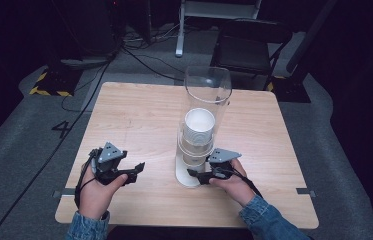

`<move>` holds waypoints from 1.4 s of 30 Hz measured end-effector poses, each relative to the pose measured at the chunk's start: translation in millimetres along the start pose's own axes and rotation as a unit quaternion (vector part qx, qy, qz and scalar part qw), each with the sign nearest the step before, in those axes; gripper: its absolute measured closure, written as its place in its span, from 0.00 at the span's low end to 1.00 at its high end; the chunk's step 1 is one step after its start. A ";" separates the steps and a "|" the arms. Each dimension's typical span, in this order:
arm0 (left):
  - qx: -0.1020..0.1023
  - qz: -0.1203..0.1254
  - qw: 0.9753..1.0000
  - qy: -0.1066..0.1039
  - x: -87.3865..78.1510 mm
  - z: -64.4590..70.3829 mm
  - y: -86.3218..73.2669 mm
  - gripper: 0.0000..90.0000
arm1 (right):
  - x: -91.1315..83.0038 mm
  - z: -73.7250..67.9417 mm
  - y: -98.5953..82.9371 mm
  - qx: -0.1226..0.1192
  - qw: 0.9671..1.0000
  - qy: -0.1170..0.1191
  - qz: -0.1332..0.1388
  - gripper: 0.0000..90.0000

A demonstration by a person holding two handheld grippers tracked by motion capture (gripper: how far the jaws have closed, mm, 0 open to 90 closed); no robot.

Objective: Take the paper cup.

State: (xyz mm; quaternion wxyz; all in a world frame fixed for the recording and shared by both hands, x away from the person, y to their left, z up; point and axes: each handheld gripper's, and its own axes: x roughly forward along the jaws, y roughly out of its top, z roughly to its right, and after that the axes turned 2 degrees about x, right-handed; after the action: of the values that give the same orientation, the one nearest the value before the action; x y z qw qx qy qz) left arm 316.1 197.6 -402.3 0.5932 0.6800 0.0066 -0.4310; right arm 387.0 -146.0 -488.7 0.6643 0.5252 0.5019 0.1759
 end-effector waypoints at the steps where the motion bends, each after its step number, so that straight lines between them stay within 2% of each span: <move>1: 0.000 0.000 1.000 0.000 0.0 0.0 0.0 0.29 | 0.0 0.0 0.0 0.000 1.000 0.000 0.000 0.35; 6: 0.004 -0.004 1.000 0.000 5.6 -1.2 2.9 0.29 | -5.1 0.3 -2.4 -0.001 1.000 -0.006 -0.003 0.35; 14: 0.011 -0.007 1.000 -0.015 20.8 -2.3 12.9 0.29 | -19.2 -0.5 -7.8 -0.002 1.000 -0.023 -0.009 0.35; 17: 0.012 -0.009 1.000 -0.022 29.7 -2.8 17.4 0.29 | -27.5 0.8 -9.4 -0.006 0.999 -0.043 -0.016 0.35; 23: 0.016 -0.012 0.999 -0.031 39.4 -2.2 22.8 0.29 | -39.5 3.3 -12.4 -0.003 0.998 -0.062 -0.020 0.35; 27: 0.019 -0.014 0.999 -0.038 45.5 -0.1 26.0 0.29 | -49.9 9.0 -13.6 0.008 0.997 -0.076 -0.014 0.35; 28: 0.022 -0.015 0.999 -0.039 47.0 0.6 26.8 0.29 | -55.3 12.8 -13.5 0.016 0.996 -0.088 -0.010 0.35; 31: 0.022 -0.020 0.999 -0.042 47.5 0.8 26.6 0.29 | -60.2 17.5 -13.0 0.021 0.995 -0.100 -0.005 0.35; 40: 0.020 -0.023 0.999 -0.034 42.7 -0.9 21.1 0.28 | -78.5 37.4 -6.0 0.047 0.990 -0.133 0.020 0.35; 41: 0.020 -0.022 0.999 -0.030 41.4 -1.0 19.9 0.28 | -82.8 43.0 -3.8 0.053 0.988 -0.143 0.025 0.35; 42: 0.015 -0.022 0.999 -0.031 40.7 -0.6 19.1 0.28 | -82.8 43.0 -3.8 0.053 0.988 -0.143 0.025 0.35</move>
State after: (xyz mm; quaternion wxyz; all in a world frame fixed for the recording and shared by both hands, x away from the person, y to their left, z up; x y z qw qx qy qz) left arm 352.0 172.0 -411.2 0.5733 0.6750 -0.0032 -0.4644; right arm 386.6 -233.0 -454.5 0.6957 0.5917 0.3975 0.0885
